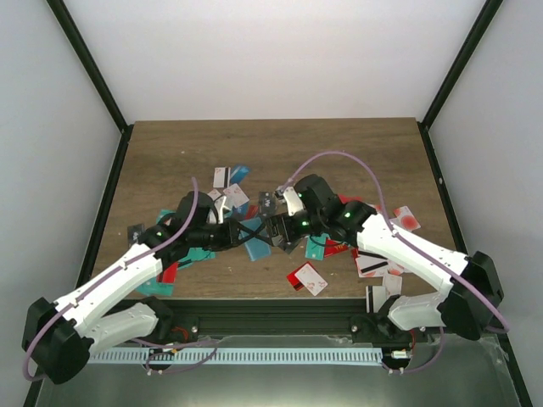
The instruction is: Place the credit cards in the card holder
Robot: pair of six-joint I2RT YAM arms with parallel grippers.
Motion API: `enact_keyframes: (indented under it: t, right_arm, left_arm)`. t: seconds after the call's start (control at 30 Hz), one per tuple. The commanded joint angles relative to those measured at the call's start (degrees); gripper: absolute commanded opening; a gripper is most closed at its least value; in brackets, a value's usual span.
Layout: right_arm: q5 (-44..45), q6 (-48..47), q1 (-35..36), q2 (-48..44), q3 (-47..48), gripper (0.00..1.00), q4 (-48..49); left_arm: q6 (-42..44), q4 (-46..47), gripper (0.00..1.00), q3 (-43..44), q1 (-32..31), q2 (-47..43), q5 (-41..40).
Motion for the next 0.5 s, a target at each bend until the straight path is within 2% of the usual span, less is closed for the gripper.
enact_keyframes:
  t: [0.0,0.47]
  right_arm:
    - [0.82,0.56,0.52,1.03,3.55,1.0,-0.63]
    - [2.71,-0.01,1.13,3.95,1.78,0.96,-1.32]
  left_arm:
    - [0.38,0.28,0.04,1.64,-0.9,0.67,-0.97]
    - [1.08,0.65,0.04,2.85,-1.45,3.19,-1.11]
